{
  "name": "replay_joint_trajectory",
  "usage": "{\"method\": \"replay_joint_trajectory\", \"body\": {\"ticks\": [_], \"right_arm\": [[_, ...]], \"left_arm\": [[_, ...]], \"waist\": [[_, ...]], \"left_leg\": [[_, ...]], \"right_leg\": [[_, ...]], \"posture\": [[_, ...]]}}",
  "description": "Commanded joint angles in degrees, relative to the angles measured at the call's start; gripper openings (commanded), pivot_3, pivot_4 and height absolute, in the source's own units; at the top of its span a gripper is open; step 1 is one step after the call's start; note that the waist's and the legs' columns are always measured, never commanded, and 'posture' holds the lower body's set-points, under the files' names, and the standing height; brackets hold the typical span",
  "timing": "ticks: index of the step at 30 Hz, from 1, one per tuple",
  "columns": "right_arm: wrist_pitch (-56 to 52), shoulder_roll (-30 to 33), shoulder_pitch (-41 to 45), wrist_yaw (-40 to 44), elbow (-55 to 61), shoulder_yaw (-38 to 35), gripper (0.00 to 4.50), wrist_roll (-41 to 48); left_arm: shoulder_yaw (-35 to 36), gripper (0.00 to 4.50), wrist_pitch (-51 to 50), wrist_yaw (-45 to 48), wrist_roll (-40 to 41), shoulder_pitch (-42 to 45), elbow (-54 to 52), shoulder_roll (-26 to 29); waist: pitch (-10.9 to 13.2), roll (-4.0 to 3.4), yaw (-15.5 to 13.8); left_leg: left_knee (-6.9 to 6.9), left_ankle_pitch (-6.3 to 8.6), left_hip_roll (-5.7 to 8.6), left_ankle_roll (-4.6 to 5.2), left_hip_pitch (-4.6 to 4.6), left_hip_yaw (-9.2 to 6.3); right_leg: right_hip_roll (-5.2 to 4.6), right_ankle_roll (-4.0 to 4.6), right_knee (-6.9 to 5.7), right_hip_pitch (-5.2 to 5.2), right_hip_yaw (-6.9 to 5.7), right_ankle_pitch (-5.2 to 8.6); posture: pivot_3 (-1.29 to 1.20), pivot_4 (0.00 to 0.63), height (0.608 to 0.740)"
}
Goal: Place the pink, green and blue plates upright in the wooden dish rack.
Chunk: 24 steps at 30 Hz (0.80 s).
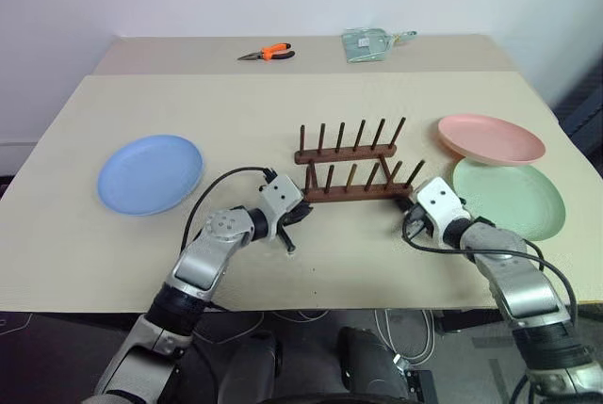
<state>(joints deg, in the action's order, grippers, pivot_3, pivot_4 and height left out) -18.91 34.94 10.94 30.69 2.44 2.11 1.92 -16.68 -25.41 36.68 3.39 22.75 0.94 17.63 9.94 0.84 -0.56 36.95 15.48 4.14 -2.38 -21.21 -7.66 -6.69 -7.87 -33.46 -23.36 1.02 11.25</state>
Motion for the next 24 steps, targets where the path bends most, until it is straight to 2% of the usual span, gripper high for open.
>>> {"method": "replay_joint_trajectory", "body": {"ticks": [1,4,11,14,17,20,23,24], "right_arm": [[2.3,0.4,1.9,1.3,-1.0,-0.9,0.00,0.2],[0.0,2.0,1.0,5.2,1.6,-3.3,0.81,3.5],[1.7,12.2,-3.3,7.8,8.7,-12.4,4.23,3.0],[4.3,17.1,-1.5,7.6,5.6,-13.5,4.23,-0.1],[9.7,21.2,1.5,6.7,-1.1,-10.7,4.23,-5.6],[18.2,23.8,8.1,3.4,-14.1,-4.0,4.23,-14.6],[24.9,23.3,15.6,-0.8,-27.8,1.2,4.23,-20.7],[27.2,23.1,17.6,-1.7,-31.7,2.9,4.01,-22.4]], "left_arm": [[1.8,0.38,0.0,-2.1,-1.3,-0.3,3.0,0.8],[2.8,0.32,0.3,-3.0,-1.1,-0.3,3.1,0.9],[5.3,0.32,1.0,-5.3,-0.7,-0.3,3.7,0.6],[6.7,0.32,3.1,-6.9,-0.7,0.5,4.3,-0.1],[7.5,0.32,2.8,-6.8,0.1,1.9,4.6,-0.4],[7.2,0.32,1.3,-1.1,3.1,0.5,-0.4,1.9],[6.7,0.32,-0.6,6.6,7.6,-2.7,-7.5,5.8],[6.4,0.32,-1.3,8.5,8.7,-3.6,-9.7,7.1]], "waist": [[0.0,-0.01,0.0],[0.0,-0.01,0.0],[0.0,-0.06,0.1],[0.0,-0.07,0.1],[0.0,-0.06,0.0],[0.0,-0.06,0.3],[0.1,-0.12,1.1],[0.1,-0.14,1.2]], "left_leg": [[0.00,0.00,0.00,0.00,0.00,0.00],[0.00,0.00,0.00,0.00,0.01,-0.01],[0.03,0.02,0.01,0.03,-0.03,0.01],[0.01,0.02,-0.01,0.03,-0.02,0.04],[0.04,0.02,0.00,0.03,-0.04,0.08],[0.02,0.03,0.00,0.03,-0.07,0.11],[0.00,0.05,-0.01,0.07,-0.11,0.19],[-0.02,0.05,0.01,0.08,-0.14,0.19]], "right_leg": [[0.00,0.01,0.00,0.00,0.00,-0.01],[0.01,0.00,-0.01,0.01,0.00,-0.01],[0.00,-0.06,0.01,0.00,0.01,0.02],[0.00,-0.06,0.00,-0.01,0.01,0.03],[-0.01,-0.06,0.01,-0.01,0.02,0.02],[-0.01,-0.05,0.02,-0.06,0.02,0.02],[-0.02,0.07,0.08,-0.12,0.04,-0.05],[-0.05,0.17,0.10,-0.12,0.06,-0.08]], "posture": [[0.00,0.150,0.740],[0.00,0.150,0.740],[0.00,0.150,0.740],[0.00,0.150,0.740],[0.00,0.150,0.740],[0.00,0.150,0.740],[0.00,0.150,0.740],[0.00,0.150,0.740]]}}
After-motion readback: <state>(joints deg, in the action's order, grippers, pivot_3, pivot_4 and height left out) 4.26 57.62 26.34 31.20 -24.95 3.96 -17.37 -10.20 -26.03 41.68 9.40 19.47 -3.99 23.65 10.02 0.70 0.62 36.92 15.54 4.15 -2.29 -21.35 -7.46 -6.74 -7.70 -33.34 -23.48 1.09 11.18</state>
